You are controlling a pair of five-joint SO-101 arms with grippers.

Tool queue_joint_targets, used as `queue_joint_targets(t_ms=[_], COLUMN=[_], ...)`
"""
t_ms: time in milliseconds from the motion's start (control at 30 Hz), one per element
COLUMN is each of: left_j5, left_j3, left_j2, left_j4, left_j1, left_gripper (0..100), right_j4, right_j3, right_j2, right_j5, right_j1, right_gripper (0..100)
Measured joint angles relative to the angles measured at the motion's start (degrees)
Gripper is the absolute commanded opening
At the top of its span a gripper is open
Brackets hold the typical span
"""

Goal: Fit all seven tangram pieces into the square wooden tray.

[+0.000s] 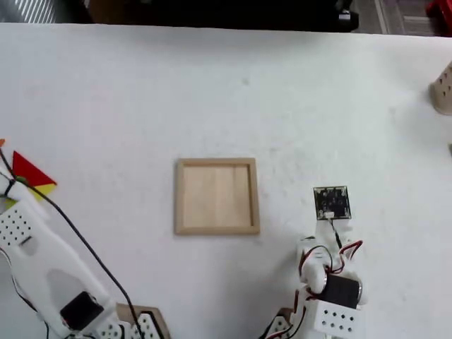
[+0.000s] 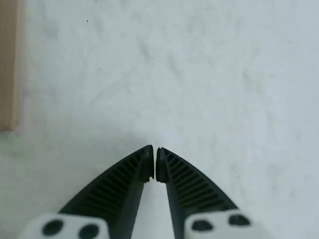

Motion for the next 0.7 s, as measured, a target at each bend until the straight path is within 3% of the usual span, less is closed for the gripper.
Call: queue_joint_targets(t_ms=[133, 333, 500, 700], left_j5=[5.7, 7.6, 5.0, -4.8], left_j3=[1.2, 0.7, -1.1, -4.3], left_j2=[4.7, 9.0, 9.1, 9.0], left_j4=[-8.4, -11.2, -4.7, 11.8], left_j1=[1.8, 2.2, 2.2, 2.2], left_gripper=[2, 2, 2, 2], right_j4=[0.0, 0.0, 0.0, 0.0], right_j3=[0.0, 0.0, 0.0, 0.0], right_j2=[0.0, 0.0, 0.0, -0.1], right_j5=[0.0, 0.0, 0.0, 0.0], right_j1=[0.0, 0.0, 0.0, 0.0], right_gripper=[1.7, 1.7, 1.7, 1.7])
